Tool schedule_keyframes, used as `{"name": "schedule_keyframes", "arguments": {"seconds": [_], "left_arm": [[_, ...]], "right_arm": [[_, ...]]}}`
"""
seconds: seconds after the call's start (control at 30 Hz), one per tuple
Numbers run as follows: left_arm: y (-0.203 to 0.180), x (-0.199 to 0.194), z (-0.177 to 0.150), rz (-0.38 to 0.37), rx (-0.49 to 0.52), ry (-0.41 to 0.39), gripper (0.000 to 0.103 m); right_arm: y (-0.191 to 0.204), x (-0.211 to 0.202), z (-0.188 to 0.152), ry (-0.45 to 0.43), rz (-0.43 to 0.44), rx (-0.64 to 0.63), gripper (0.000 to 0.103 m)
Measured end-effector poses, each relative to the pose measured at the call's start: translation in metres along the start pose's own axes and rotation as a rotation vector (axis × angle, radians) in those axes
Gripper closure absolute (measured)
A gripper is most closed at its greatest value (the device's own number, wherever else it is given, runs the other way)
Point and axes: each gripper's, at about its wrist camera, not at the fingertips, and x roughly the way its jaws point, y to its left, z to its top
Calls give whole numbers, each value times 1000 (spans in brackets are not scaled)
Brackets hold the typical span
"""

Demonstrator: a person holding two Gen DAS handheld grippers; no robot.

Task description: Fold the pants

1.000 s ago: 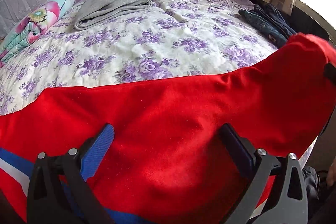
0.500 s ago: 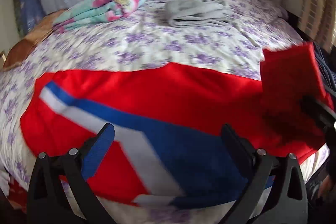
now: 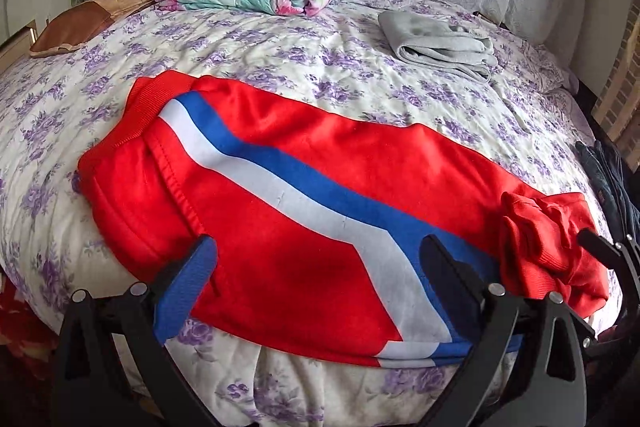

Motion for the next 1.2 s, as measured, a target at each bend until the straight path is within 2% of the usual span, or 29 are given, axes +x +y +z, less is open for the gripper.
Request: {"name": "schedule_keyframes", "arguments": {"seconds": [0.07, 0.1, 0.2, 0.27, 0.3, 0.33, 0.37, 0.4, 0.43, 0.57, 0.63, 0.7, 0.77, 0.8, 0.83, 0.9, 1.07, 1.2], "left_arm": [[-1, -2, -1, -14, 2, -2, 5], [-1, -3, -2, -17, 5, -2, 5], [1, -2, -3, -19, -2, 3, 5], [1, -2, -4, -17, -6, 4, 5], [0, -2, -4, -18, -5, 1, 5], [1, -1, -3, -20, -3, 3, 5], [1, -1, -3, -21, -3, 3, 5], [1, -1, -4, -23, -2, 2, 5], [2, -1, -3, -25, -2, 2, 5], [5, -3, -3, -40, -16, 0, 5], [6, -3, -2, -47, -24, -1, 5], [5, -2, -2, -47, -26, 0, 5], [4, -2, -3, -43, -24, 0, 5], [4, -2, -4, -42, -21, 0, 5], [3, -2, -4, -43, -17, 1, 5], [4, -4, -5, -45, -14, 1, 5], [5, -2, -6, -44, -22, 4, 5], [2, -2, -7, -37, -10, 3, 5]], "right_arm": [[-9, -7, 4, -19, 101, 70, 36], [-13, -11, 6, -31, 109, 88, 36], [-19, -6, 14, -15, 19, 62, 36], [-19, 11, 14, 59, 38, 24, 39], [-17, 22, 13, 100, 27, -6, 45], [-17, 30, 10, 123, 14, -25, 58], [-20, 34, 8, 136, 16, -14, 64], [-25, 33, 9, 136, 20, 13, 80], [-32, 28, 13, 122, 31, 41, 85], [-50, -17, 29, -23, 38, 82, 85], [-39, -30, 33, -50, 96, 37, 85], [-15, -21, 27, -6, 126, -58, 84], [9, 4, 11, 79, 107, -149, 82], [17, 13, 2, 100, 102, -178, 76], [23, 17, -6, 96, 83, -209, 67], [25, 15, -10, 76, 76, -230, 60], [20, 14, -8, 91, 68, -212, 59], [39, 12, -12, 96, 4, -326, 54]]}}
